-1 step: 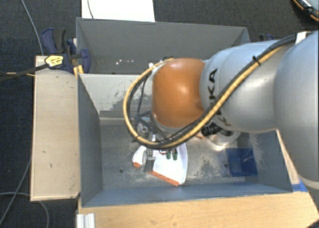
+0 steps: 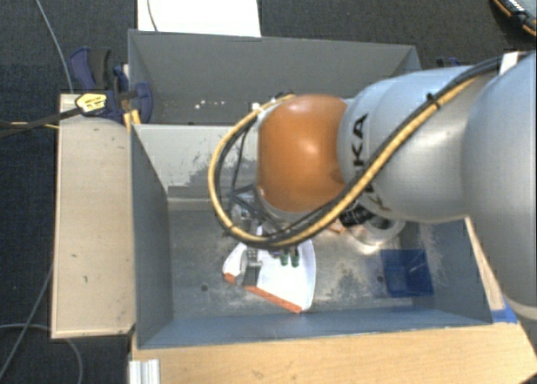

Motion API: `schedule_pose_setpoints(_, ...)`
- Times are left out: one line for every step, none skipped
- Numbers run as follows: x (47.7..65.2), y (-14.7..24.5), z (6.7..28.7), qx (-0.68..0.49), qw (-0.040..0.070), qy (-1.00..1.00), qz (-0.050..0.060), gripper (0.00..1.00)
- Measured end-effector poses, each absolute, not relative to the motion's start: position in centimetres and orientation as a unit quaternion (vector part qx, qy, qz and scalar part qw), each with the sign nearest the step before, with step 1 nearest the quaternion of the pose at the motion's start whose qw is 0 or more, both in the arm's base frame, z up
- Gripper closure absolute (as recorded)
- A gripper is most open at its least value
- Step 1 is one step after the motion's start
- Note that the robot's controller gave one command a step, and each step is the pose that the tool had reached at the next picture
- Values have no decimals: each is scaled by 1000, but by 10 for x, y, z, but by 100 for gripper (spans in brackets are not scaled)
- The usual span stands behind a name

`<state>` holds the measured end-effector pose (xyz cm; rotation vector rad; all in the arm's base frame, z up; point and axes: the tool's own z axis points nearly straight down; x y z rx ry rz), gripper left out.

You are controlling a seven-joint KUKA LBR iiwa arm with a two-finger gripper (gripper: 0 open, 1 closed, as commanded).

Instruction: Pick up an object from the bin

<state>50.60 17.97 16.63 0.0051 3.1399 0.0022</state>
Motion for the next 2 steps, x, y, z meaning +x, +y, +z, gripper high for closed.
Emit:
schedule_pose_setpoints(587,133,71,-91,4,996,1,0)
schedule_pose_setpoints(594,119,71,-84,6,996,2,0)
